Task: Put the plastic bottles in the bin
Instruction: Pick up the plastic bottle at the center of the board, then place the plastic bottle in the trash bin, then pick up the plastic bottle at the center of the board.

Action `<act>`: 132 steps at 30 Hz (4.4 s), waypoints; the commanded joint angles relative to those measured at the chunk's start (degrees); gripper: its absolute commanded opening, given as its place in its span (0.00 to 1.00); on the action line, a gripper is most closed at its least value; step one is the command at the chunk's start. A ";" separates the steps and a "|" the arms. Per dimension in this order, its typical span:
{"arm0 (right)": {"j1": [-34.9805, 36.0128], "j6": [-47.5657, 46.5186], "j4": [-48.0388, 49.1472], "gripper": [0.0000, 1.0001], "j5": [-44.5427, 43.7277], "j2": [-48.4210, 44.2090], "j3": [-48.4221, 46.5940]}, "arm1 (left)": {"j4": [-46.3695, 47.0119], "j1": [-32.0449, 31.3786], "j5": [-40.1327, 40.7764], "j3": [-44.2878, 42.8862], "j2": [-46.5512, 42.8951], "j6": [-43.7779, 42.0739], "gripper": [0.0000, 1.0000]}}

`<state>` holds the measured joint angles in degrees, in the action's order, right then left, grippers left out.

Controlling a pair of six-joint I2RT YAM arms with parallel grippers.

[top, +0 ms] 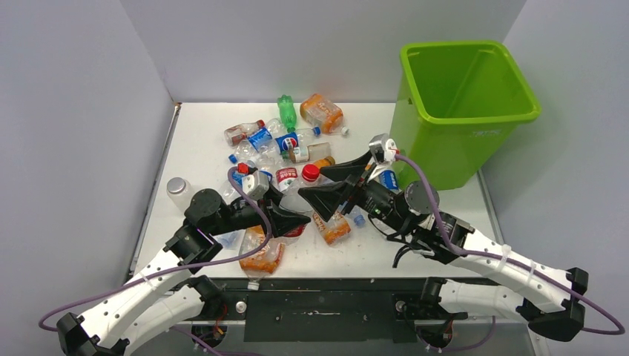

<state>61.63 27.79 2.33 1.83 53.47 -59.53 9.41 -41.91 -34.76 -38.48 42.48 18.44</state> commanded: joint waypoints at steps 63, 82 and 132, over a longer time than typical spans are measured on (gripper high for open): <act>-22.63 -45.16 7.02 0.05 -54.27 29.10 -59.41 | 5.98 2.24 23.22 5.26 -11.21 -2.04 0.96; -54.45 -7.40 -9.35 0.23 -38.66 33.42 -49.54 | 3.40 2.27 26.65 4.21 -12.60 -2.53 0.96; -9.00 7.53 -6.13 0.87 -19.18 -11.26 28.36 | -43.48 22.98 69.27 -21.36 14.57 3.98 0.96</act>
<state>52.23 34.30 -8.67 -18.44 43.81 -33.32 -26.44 -25.21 30.92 -54.65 57.28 21.47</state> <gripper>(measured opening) 0.874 0.962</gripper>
